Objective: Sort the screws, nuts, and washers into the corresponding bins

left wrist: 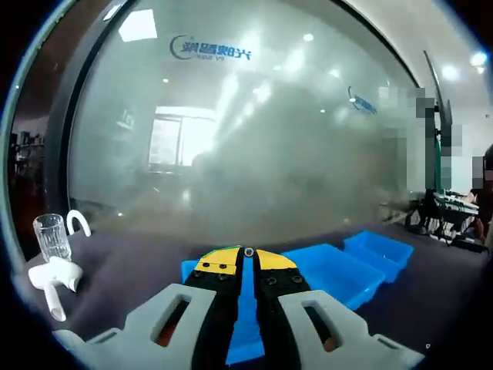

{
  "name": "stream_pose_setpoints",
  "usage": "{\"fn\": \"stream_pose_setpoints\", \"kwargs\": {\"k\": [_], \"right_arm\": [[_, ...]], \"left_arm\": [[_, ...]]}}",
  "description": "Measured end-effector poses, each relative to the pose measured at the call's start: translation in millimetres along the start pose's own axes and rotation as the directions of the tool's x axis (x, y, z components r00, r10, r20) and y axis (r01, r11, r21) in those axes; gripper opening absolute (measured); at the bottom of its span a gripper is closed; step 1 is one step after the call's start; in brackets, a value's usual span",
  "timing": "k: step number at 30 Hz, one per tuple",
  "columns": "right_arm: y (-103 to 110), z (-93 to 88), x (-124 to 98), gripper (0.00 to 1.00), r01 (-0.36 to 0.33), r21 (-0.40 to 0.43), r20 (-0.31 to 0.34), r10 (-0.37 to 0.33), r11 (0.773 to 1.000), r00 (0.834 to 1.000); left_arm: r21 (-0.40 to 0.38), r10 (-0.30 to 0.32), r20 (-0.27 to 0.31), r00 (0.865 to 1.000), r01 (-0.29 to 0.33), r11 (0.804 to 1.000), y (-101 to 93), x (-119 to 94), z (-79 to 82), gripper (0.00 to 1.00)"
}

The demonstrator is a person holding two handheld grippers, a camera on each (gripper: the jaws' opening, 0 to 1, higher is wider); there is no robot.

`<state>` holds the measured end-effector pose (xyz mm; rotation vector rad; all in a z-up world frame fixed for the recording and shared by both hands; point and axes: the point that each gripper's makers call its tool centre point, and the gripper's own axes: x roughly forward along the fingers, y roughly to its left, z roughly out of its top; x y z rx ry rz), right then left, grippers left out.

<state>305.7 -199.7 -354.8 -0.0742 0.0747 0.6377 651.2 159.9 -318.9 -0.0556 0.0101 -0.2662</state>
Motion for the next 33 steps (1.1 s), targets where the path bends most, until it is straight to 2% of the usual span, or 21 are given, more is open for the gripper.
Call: {"fn": "stream_pose_setpoints", "kwargs": {"k": [15,19,24,27,29,33], "right_arm": [[1.6,0.0,-2.5,0.49,-0.002,-0.007,-0.003,0.002,1.000,1.000],[0.1,0.7,-2.3,0.49,0.000,-0.007,-0.001,0.000,1.000,1.000],[2.0,1.5,-1.4,0.49,-0.006,-0.006,0.005,0.006,1.000,1.000],[1.8,-0.2,-0.8,0.49,-0.006,-0.002,0.005,0.006,1.000,1.000],[2.3,-0.6,-0.3,0.49,-0.008,-0.002,0.004,0.008,1.000,1.000],[2.8,1.5,1.1,0.49,-0.010,-0.003,0.009,0.010,1.000,1.000]], "left_arm": [[0.048,-0.009,-0.020,1.000,0.010,0.999,-5.4,9.0,0.4,0.07],[0.038,-0.003,-0.028,1.000,0.005,0.999,-4.6,8.9,-0.8,0.25],[0.036,-0.004,-0.037,0.999,0.005,0.999,-1.7,4.2,-1.9,0.32],[0.038,-0.010,-0.047,0.999,0.012,0.999,-2.2,1.6,-3.3,0.41],[0.050,-0.011,-0.060,0.998,0.014,0.999,-2.5,-2.2,-5.1,0.42],[0.029,-0.026,-0.046,0.999,0.028,0.999,-5.6,-12.4,-1.4,0.42]]}}
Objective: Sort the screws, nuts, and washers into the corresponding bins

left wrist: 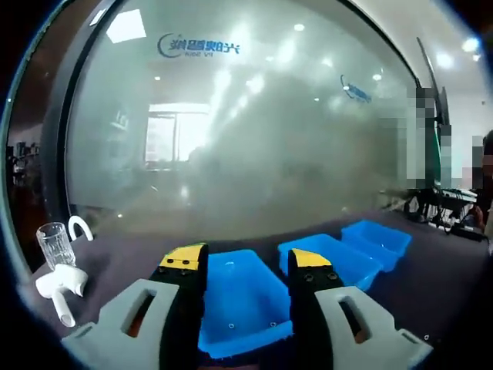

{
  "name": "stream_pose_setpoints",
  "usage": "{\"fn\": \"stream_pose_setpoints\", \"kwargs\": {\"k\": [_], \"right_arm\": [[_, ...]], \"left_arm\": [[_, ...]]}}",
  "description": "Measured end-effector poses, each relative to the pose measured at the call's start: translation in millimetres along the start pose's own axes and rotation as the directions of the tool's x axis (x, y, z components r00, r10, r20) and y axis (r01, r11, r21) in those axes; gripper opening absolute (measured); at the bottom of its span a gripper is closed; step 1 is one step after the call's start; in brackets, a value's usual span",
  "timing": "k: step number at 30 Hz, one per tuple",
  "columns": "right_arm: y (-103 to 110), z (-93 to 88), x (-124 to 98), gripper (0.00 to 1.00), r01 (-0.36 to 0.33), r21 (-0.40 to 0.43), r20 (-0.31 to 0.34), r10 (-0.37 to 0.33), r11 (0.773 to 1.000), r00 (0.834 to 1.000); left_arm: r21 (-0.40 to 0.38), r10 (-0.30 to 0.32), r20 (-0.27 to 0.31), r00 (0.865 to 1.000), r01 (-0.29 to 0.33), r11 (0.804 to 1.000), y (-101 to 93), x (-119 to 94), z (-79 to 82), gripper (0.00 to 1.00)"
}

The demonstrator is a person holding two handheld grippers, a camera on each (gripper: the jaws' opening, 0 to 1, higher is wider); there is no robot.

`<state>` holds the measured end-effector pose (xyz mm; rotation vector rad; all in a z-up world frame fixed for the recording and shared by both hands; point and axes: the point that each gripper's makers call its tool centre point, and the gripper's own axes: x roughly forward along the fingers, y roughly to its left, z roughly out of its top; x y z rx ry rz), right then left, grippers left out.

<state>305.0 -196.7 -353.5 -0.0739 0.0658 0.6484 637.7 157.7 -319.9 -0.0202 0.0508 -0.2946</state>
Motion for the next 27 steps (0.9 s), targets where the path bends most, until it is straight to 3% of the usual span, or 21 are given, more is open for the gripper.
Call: {"fn": "stream_pose_setpoints", "kwargs": {"k": [9,20,27], "right_arm": [[-0.8,4.4,2.4,0.49,0.000,-0.005,0.009,0.000,1.000,1.000],[-4.0,4.0,7.5,0.49,0.002,-0.002,0.018,-0.002,1.000,1.000],[-2.8,8.7,10.9,0.49,-0.002,-0.003,0.034,0.002,1.000,0.999]], "left_arm": [[0.016,-0.083,0.023,0.996,0.083,0.996,-23.6,-49.4,4.0,0.44],[0.057,-0.169,0.113,0.979,0.163,0.985,-73.9,-150.2,16.1,0.44],[0.037,-0.197,0.154,0.968,0.194,0.980,-90.3,-197.6,20.6,0.44]]}}
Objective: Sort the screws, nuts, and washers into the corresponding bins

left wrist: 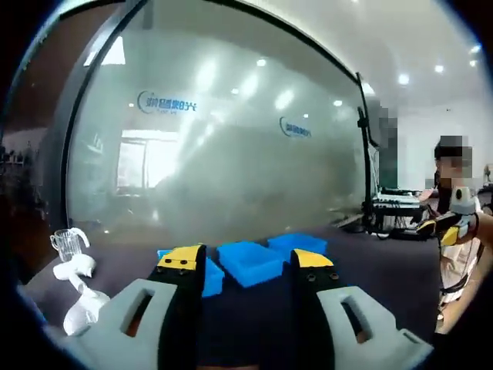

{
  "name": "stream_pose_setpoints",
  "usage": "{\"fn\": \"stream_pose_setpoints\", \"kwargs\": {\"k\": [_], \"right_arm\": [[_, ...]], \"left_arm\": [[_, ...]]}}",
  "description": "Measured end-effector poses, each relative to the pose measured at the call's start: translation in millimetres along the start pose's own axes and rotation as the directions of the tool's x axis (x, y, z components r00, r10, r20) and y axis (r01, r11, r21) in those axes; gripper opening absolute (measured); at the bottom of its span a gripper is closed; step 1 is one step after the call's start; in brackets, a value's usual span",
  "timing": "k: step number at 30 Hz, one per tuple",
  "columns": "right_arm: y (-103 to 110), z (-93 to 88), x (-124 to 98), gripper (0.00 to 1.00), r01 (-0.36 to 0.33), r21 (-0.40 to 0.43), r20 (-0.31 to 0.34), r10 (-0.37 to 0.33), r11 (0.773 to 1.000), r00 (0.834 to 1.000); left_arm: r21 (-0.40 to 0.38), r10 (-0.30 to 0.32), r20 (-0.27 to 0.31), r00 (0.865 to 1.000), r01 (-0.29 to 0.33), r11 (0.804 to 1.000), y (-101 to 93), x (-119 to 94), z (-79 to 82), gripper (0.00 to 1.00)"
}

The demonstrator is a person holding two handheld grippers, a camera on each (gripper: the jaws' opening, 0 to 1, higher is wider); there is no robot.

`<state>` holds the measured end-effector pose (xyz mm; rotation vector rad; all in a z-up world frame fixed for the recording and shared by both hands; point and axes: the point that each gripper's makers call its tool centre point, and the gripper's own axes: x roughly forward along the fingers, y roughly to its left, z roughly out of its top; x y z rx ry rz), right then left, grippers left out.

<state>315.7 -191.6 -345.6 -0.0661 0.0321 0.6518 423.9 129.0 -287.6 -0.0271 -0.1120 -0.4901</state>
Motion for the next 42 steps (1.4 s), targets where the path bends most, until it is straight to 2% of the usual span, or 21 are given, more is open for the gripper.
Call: {"fn": "stream_pose_setpoints", "kwargs": {"k": [6,14,20,27,30,32,34,37,41,42], "right_arm": [[1.3,3.5,1.7,0.49,0.000,-0.002,0.010,0.000,1.000,1.000],[-0.8,6.7,2.4,0.49,0.008,-0.003,0.020,-0.008,1.000,1.000],[-0.8,9.5,4.1,0.49,0.004,-0.008,0.025,-0.004,1.000,1.000],[1.0,11.5,4.7,0.49,-0.003,-0.015,0.027,0.003,1.000,1.000],[0.8,11.5,4.8,0.49,-0.003,-0.016,0.026,0.003,1.000,1.000],[0.9,11.7,5.2,0.49,-0.003,-0.017,0.028,0.004,1.000,1.000],[1.3,11.5,5.7,0.49,-0.005,-0.014,0.028,0.005,1.000,1.000],[2.5,9.2,6.6,0.49,-0.011,-0.018,0.017,0.011,1.000,1.000],[3.6,7.9,6.3,0.50,-0.016,-0.020,0.009,0.016,1.000,1.000],[3.8,7.9,6.1,0.50,-0.016,-0.020,0.010,0.016,1.000,1.000]], "left_arm": [[-0.019,-0.027,0.010,1.000,0.027,0.999,-14.6,-37.0,-0.1,0.44],[-0.015,-0.030,-0.022,0.999,0.030,0.999,-27.7,-74.9,-15.7,0.44],[0.028,-0.033,-0.036,0.999,0.034,0.999,-33.7,-89.4,-21.5,0.44],[0.027,-0.056,-0.100,0.993,0.059,0.998,-32.8,-101.7,-38.7,0.44],[0.031,-0.106,-0.164,0.981,0.112,0.993,-37.5,-104.4,-48.7,0.44],[0.036,-0.115,-0.162,0.980,0.122,0.992,-37.8,-103.8,-48.3,0.44],[0.020,-0.160,-0.190,0.969,0.167,0.986,-41.4,-104.0,-52.8,0.45],[-0.003,-0.180,-0.205,0.962,0.183,0.983,-39.1,-103.0,-54.6,0.45],[-0.058,-0.222,-0.252,0.942,0.215,0.975,-39.2,-104.3,-61.9,0.45],[-0.052,-0.217,-0.251,0.943,0.211,0.976,-37.2,-103.4,-61.3,0.45]]}}
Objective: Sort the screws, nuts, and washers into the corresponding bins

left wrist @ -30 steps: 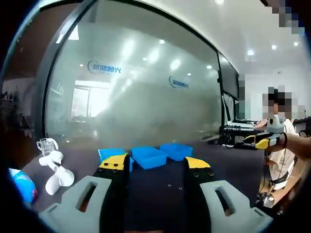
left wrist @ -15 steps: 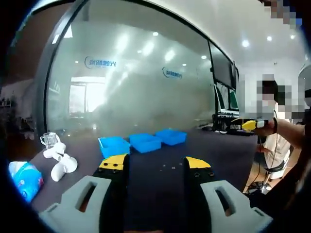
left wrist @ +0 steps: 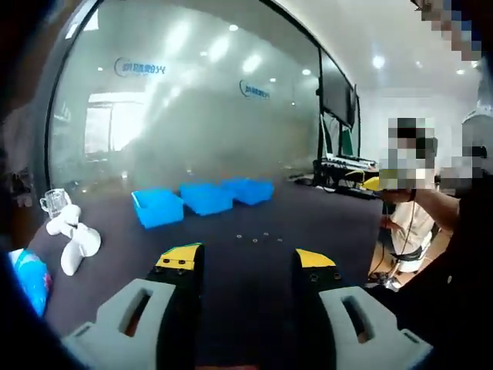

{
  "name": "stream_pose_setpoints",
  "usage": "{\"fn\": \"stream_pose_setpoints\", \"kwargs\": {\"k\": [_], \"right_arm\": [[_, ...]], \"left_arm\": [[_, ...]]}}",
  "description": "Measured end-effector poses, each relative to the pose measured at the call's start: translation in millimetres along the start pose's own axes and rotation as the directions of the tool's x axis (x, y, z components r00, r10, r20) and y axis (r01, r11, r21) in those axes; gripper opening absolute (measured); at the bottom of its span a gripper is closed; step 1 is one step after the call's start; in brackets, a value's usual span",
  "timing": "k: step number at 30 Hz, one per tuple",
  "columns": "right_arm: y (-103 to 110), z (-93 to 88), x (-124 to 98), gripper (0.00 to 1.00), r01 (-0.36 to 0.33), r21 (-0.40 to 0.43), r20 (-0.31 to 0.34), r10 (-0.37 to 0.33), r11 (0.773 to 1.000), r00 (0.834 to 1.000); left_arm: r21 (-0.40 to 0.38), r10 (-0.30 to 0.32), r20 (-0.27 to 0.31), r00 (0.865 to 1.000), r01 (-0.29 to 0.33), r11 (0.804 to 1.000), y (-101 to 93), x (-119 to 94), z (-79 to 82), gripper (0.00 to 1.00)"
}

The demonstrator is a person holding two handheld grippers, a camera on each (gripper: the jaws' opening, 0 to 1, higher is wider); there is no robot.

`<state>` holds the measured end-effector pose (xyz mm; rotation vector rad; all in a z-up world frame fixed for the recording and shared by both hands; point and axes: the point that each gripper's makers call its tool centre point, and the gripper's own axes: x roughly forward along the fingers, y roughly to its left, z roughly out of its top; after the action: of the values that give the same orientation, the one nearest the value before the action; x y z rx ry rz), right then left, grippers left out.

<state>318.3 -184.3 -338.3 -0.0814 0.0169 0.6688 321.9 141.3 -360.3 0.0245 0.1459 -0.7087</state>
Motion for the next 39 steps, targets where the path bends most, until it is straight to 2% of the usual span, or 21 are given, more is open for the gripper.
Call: {"fn": "stream_pose_setpoints", "kwargs": {"k": [2,6,9,11,13,19,22,26,30,34,39], "right_arm": [[-0.2,0.0,-0.4,0.50,0.002,0.001,0.001,-0.002,1.000,1.000],[0.2,-1.0,-0.4,0.50,0.004,0.001,-0.002,-0.004,1.000,1.000],[1.5,-1.3,0.2,0.50,0.001,0.002,-0.004,-0.001,1.000,1.000],[2.0,-1.3,0.4,0.50,0.001,0.001,-0.004,-0.001,1.000,1.000],[2.7,-1.9,0.5,0.50,-0.002,0.001,-0.008,0.002,1.000,1.000],[3.5,-5.5,0.0,0.50,-0.009,-0.004,-0.030,0.009,1.000,1.000],[4.2,-7.6,0.7,0.51,-0.033,0.029,-0.045,0.035,0.999,0.998],[3.1,-9.7,4.4,0.51,-0.043,0.008,-0.077,0.044,0.999,0.996],[6.5,-5.9,10.9,0.51,-0.087,0.048,-0.078,0.091,0.995,0.993],[4.4,-5.4,20.7,0.51,-0.096,0.029,-0.091,0.098,0.995,0.991],[8.4,-4.4,35.9,0.51,-0.125,0.020,-0.096,0.126,0.992,0.987]], "left_arm": [[0.018,0.000,-0.024,1.000,0.001,1.000,1.9,0.1,-2.8,0.45],[0.030,-0.079,-0.078,0.994,0.082,0.996,-5.2,1.2,-6.0,0.46],[0.075,-0.103,-0.120,0.987,0.112,0.991,-6.6,3.0,-8.3,0.46],[0.072,-0.113,-0.139,0.984,0.124,0.990,-7.4,4.7,-9.7,0.46],[0.090,-0.098,-0.129,0.987,0.111,0.990,-4.4,6.2,-6.4,0.46],[0.086,-0.119,-0.142,0.983,0.133,0.987,-6.4,8.1,-6.1,0.46],[0.089,-0.110,-0.148,0.983,0.125,0.988,-5.1,8.3,-7.3,0.46],[0.089,-0.105,-0.137,0.985,0.117,0.989,-4.4,5.8,-5.3,0.46],[0.087,-0.079,-0.108,0.991,0.088,0.992,1.5,3.2,-0.4,0.46],[0.078,-0.065,-0.089,0.994,0.072,0.994,5.9,1.1,3.4,0.46],[0.077,-0.071,-0.098,0.993,0.078,0.994,2.8,-0.6,0.6,0.46]]}}
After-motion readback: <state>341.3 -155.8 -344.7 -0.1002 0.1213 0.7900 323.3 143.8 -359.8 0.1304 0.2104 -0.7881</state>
